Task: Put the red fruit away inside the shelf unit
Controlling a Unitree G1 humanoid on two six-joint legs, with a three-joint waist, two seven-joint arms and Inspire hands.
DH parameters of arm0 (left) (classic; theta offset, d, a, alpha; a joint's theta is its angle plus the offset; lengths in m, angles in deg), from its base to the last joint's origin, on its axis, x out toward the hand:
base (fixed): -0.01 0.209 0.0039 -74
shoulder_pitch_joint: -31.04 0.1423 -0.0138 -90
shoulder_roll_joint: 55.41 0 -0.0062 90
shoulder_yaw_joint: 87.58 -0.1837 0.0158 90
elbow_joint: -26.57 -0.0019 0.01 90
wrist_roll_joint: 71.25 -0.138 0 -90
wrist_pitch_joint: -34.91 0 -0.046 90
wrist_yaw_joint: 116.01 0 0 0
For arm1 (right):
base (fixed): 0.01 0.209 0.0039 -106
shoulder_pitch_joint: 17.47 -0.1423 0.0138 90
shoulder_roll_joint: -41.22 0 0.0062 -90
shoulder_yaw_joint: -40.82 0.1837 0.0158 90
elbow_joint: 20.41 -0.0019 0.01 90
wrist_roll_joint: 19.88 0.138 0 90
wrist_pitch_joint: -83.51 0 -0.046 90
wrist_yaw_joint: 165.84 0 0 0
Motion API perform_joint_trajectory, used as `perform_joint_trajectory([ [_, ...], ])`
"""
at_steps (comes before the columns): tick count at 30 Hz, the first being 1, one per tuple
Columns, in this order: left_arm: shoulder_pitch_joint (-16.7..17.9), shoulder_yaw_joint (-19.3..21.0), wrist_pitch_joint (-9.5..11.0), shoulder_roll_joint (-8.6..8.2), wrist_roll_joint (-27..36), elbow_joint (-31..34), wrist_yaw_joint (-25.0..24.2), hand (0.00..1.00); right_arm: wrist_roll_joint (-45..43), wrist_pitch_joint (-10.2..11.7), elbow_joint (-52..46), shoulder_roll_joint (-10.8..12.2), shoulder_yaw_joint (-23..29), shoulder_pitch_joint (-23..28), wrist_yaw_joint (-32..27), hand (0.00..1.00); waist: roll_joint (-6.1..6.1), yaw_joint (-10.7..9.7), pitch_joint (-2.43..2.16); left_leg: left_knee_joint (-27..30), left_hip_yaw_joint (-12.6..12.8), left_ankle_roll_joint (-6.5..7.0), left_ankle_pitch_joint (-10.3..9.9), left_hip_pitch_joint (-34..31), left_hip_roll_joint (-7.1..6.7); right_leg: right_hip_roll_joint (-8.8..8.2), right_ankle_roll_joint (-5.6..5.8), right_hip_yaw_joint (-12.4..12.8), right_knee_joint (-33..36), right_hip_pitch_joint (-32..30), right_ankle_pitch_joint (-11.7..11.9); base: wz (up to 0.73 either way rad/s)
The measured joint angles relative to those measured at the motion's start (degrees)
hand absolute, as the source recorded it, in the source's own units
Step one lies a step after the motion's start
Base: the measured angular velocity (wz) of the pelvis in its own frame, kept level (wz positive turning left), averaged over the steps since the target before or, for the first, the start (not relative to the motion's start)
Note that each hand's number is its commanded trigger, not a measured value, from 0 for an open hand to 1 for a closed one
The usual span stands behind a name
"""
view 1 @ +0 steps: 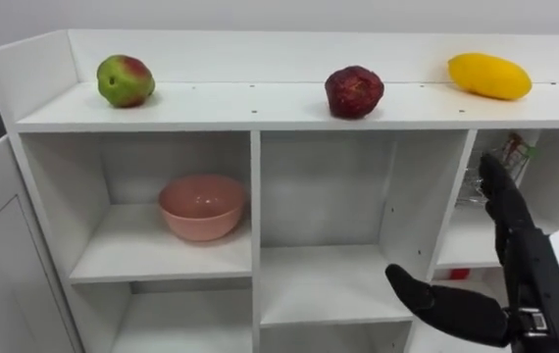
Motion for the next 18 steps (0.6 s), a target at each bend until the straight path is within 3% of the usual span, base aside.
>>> perform_joint_trajectory([
  [8, -1.43, -0.03, -1.24, 0.16, -0.05, 0.51, -1.58, 0.00, 2.15, -0.08, 1.92, -1.85, 0.83, -7.61, -1.81, 0.00, -0.16, -0.11, -0.03, 0.27, -1.58, 0.00, 0.01, 0.04, -0.04, -0.19, 0.00, -1.85, -0.10, 0.75, 0.00, 0.08],
  [13, -2.50, -0.01, -2.70, 0.17, 0.00, 0.51, -2.74, 0.00, 2.20, -2.25, 3.99, -2.25, 2.99, -11.72, -1.71, 0.00, -0.69, -0.09, -0.05, 0.90, -1.72, 0.00, 0.02, -0.25, -0.10, -0.32, 0.00, -2.29, -0.12, 0.53, 0.00, 0.00],
  [18, -3.14, 0.03, -2.93, 0.21, -0.05, 0.51, -2.89, 0.00, 3.77, -2.75, 4.56, -2.34, 4.32, -14.69, -1.79, 0.00, -0.79, -0.02, -0.10, 0.98, -1.72, -0.01, 0.03, -0.32, -0.08, -0.32, -0.01, -2.26, -0.09, 0.50, 0.00, 0.00],
])
